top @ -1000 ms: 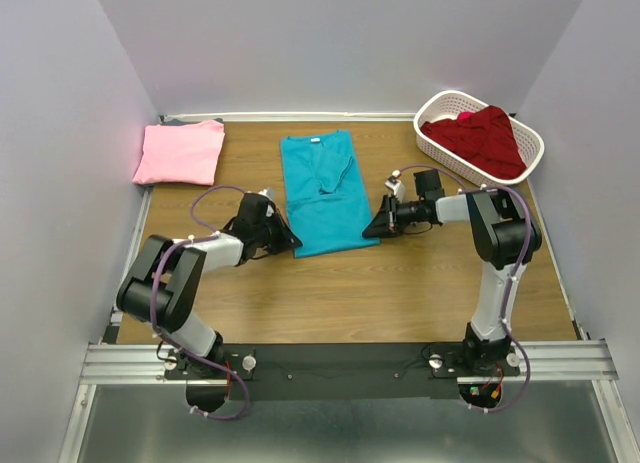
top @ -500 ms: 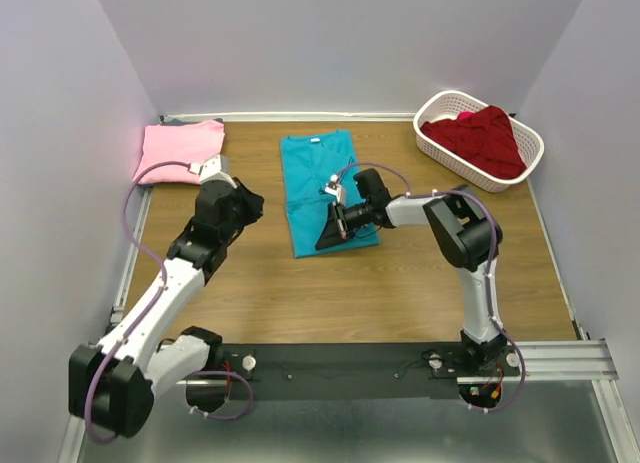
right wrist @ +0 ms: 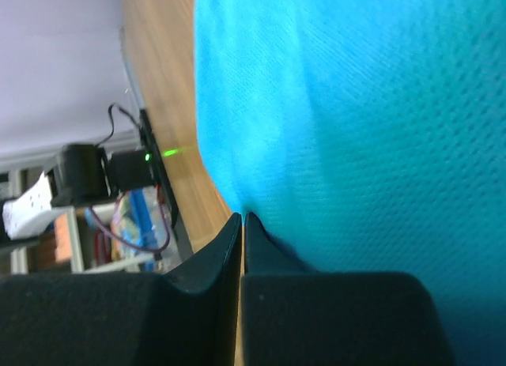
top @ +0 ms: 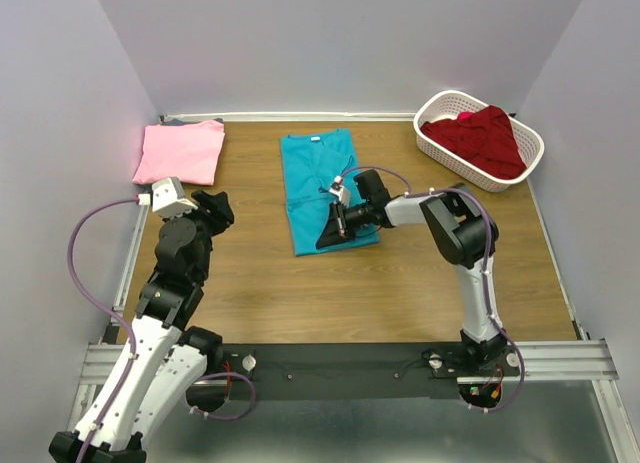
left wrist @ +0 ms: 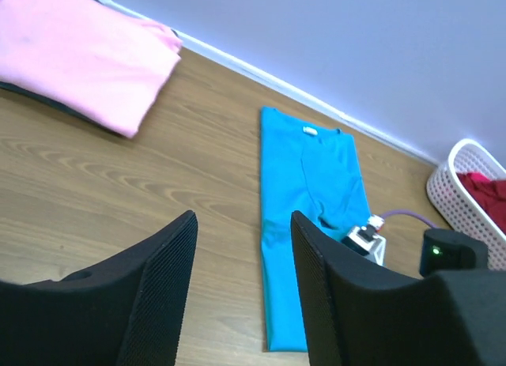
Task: Fold and stack the t-shirts
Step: Fold the tshirt
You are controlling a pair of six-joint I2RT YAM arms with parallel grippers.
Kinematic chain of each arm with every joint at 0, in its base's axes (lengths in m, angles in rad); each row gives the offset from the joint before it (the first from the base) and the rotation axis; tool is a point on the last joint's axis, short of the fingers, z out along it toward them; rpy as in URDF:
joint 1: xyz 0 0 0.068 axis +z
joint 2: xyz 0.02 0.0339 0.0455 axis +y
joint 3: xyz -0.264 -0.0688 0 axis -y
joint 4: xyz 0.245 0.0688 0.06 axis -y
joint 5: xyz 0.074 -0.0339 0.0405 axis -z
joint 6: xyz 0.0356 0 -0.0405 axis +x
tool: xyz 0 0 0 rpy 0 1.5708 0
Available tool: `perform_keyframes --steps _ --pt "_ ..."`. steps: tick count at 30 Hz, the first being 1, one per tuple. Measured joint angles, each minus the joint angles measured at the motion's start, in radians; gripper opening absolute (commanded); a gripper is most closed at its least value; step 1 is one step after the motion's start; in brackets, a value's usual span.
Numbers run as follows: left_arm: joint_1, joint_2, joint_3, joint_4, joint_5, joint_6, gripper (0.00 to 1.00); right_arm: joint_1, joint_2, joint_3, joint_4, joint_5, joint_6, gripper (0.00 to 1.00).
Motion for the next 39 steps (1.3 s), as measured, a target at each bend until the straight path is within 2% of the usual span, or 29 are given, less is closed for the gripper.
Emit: perform_keyframes --steps 5,11,16,21,27,31,32,35,39 --pt "0.001 -0.03 -0.029 0.005 -0.043 0.011 0.63 0.027 -0.065 0.023 -0.012 0.093 0.029 0.09" --pt "0.005 -0.008 -0.033 0.005 -0.052 0.018 0.63 0.111 -0.066 0.143 -0.007 0.141 0.073 0.09" --pt "0.006 0.002 -0.033 0.005 -0.052 0.021 0.63 0.157 -0.029 0.163 0.007 0.156 0.089 0.08" --pt "0.013 0.004 -0.034 0.019 -0.046 0.027 0.63 0.161 0.079 0.146 0.014 0.148 0.103 0.06" --pt "0.014 0.021 -0.036 0.028 -0.016 0.032 0.64 0.158 0.079 0.145 0.023 0.131 0.111 0.07" --pt "0.014 0.038 -0.036 0.033 0.025 0.03 0.64 0.155 0.021 0.124 0.0 0.171 0.086 0.18" --pt "0.014 0.044 -0.036 0.036 0.043 0.029 0.64 0.153 -0.013 0.109 -0.008 0.184 0.079 0.24" --pt "0.014 0.079 -0.037 0.038 0.104 0.018 0.66 0.125 -0.135 0.066 -0.034 0.211 0.05 0.37" --pt "0.014 0.208 -0.018 0.031 0.221 -0.009 0.69 0.03 -0.34 0.026 -0.127 0.335 -0.038 0.45"
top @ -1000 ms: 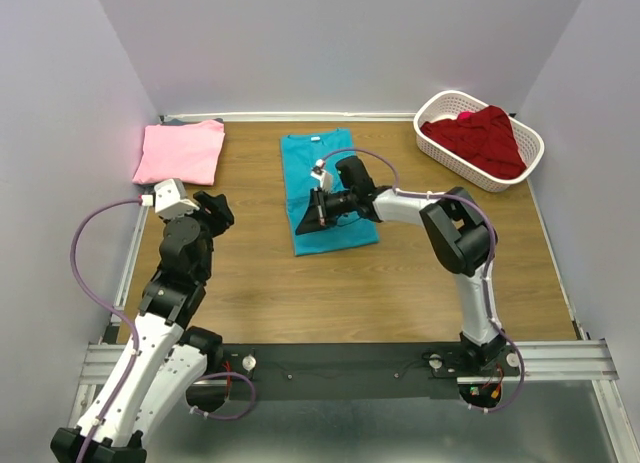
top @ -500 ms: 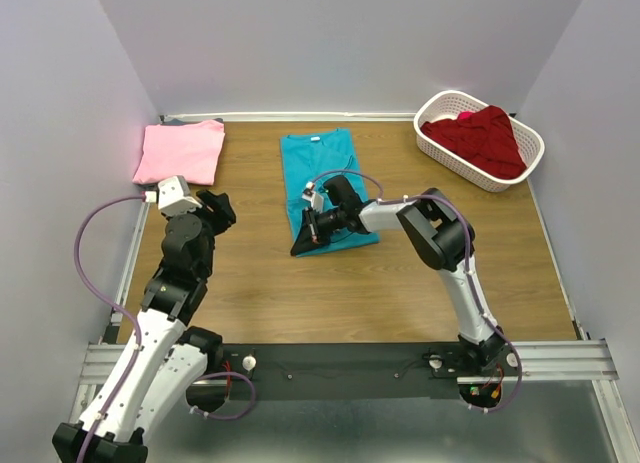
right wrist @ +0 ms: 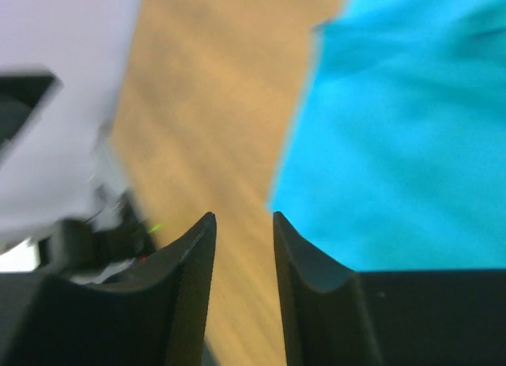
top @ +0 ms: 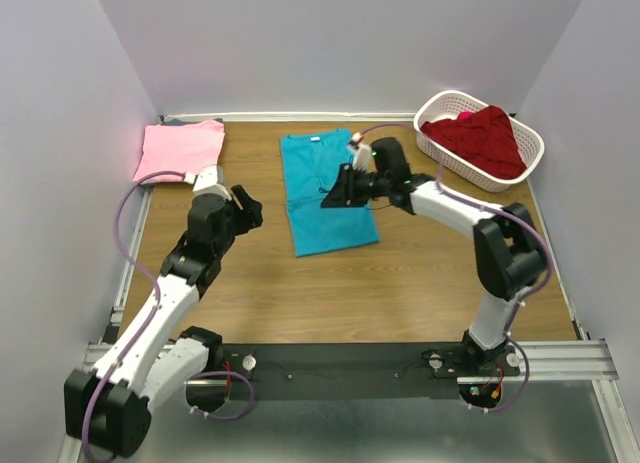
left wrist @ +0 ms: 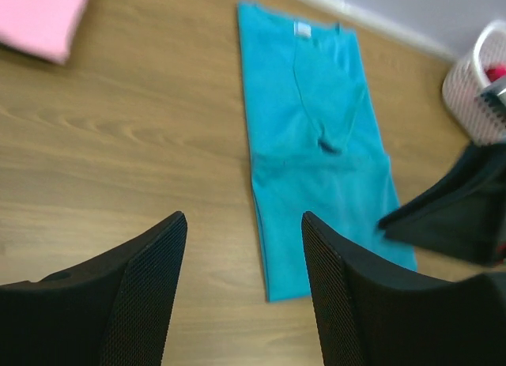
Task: Fold and stack the t-shirts
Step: Fold the tshirt
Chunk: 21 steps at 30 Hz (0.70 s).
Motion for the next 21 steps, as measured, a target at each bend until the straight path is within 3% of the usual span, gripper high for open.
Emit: perform_keyframes --steps 4,9,15,21 --pt "-0.026 0.162 0.027 -0.065 0.096 -0.014 0.7 -0.079 -0.13 -0.034 -0.147 0.219 -0.096 0.5" --pt "-0.116 0.293 0.079 -0.126 0.133 -0.032 0.7 -0.075 -0.187 -0.105 -0.322 0.456 -0.171 0.53" --pt "-0.159 0.372 0.094 -0.161 0.15 -0.063 0.7 -0.071 -0.183 -0.165 -0.448 0.563 -0.191 0.52" --pt "-0.169 0.377 0.094 -0.161 0.15 -0.075 0.7 -0.071 -0.146 -0.159 -0.471 0.585 -0.197 0.47"
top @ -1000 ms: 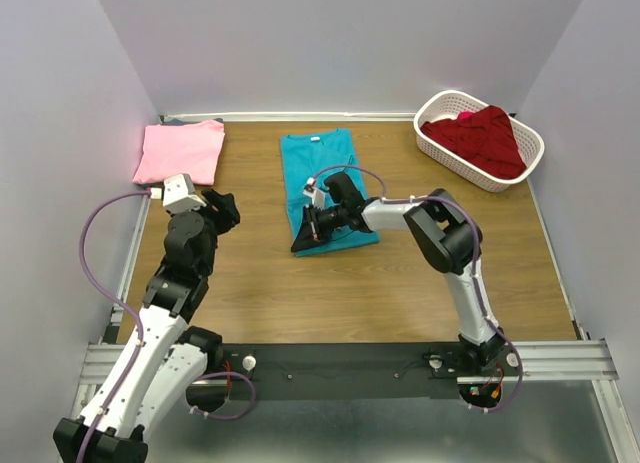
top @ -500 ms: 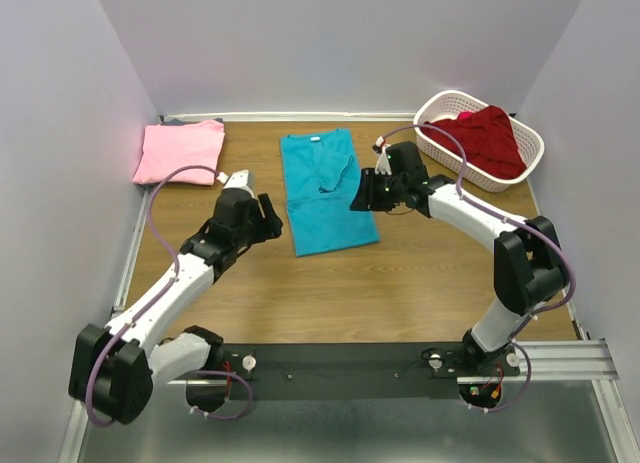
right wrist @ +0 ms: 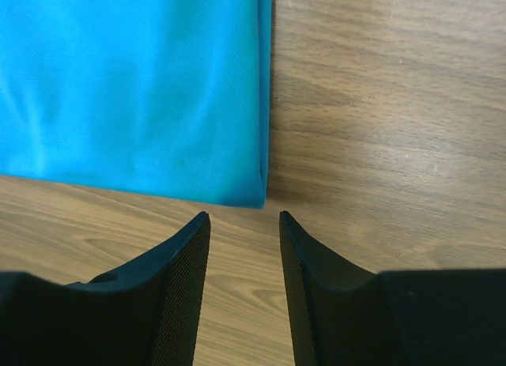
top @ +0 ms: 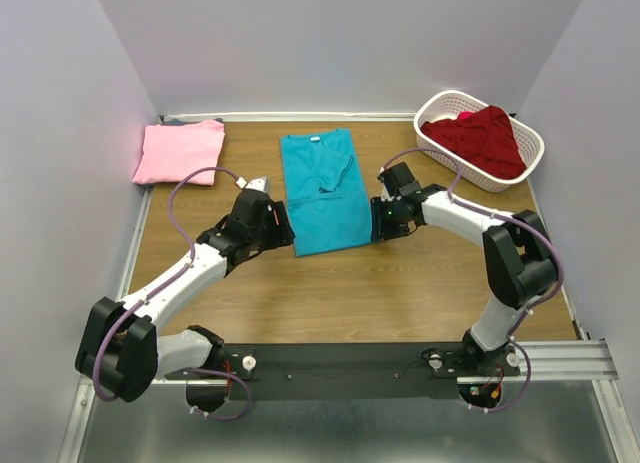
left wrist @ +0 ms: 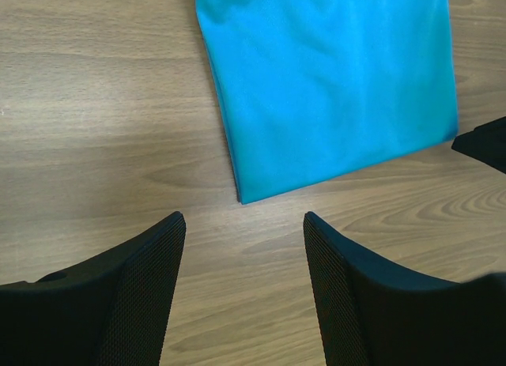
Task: Fold and stack the t-shirts
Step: Fold the tshirt
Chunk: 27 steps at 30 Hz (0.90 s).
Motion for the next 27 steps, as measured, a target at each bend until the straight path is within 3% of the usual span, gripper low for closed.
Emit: perform_keyframes --steps 27 --pt "-0.004 0.029 -0.022 -0.008 -0.008 -0.003 0.71 0.025 0.132 0.096 -0.05 0.067 0.005 0.41"
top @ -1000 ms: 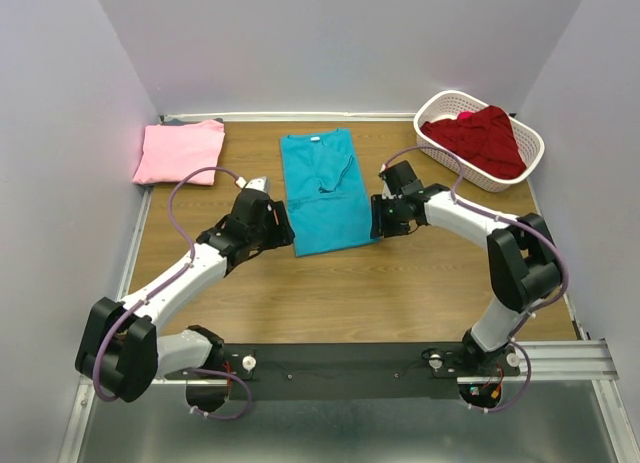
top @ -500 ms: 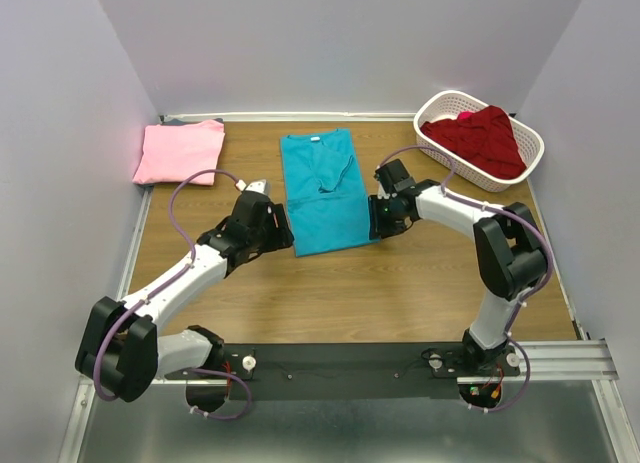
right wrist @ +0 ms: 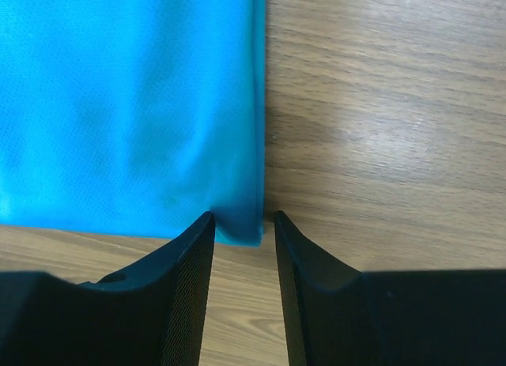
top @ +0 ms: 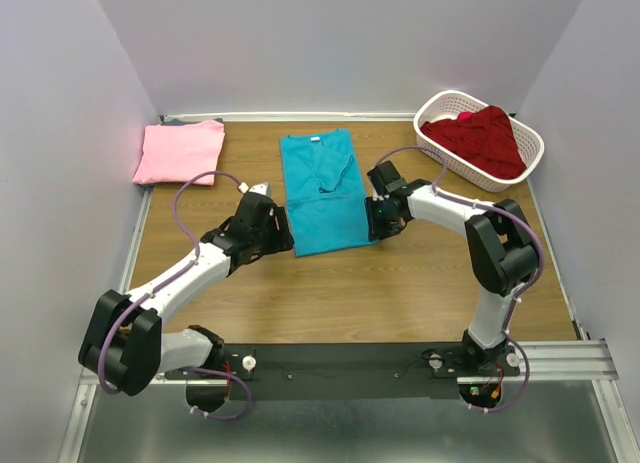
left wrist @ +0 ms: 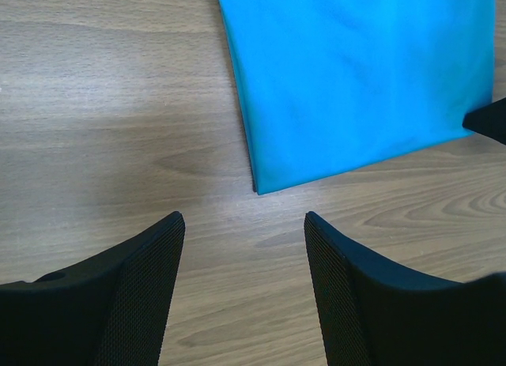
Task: Fold and stack the t-shirts
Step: Fold the tshirt
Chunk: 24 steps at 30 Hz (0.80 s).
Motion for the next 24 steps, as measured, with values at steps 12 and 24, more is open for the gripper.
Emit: perform_keyframes --steps 12,24 --pt "-0.016 0.061 0.002 -0.033 -0.011 -0.013 0.71 0.047 0.04 0.048 -0.034 0.056 0.038 0.06" --pt "-0.077 0.201 0.103 -0.077 -0.059 -0.091 0.68 0.05 0.041 0.052 -0.038 0.06 0.028 0.01"
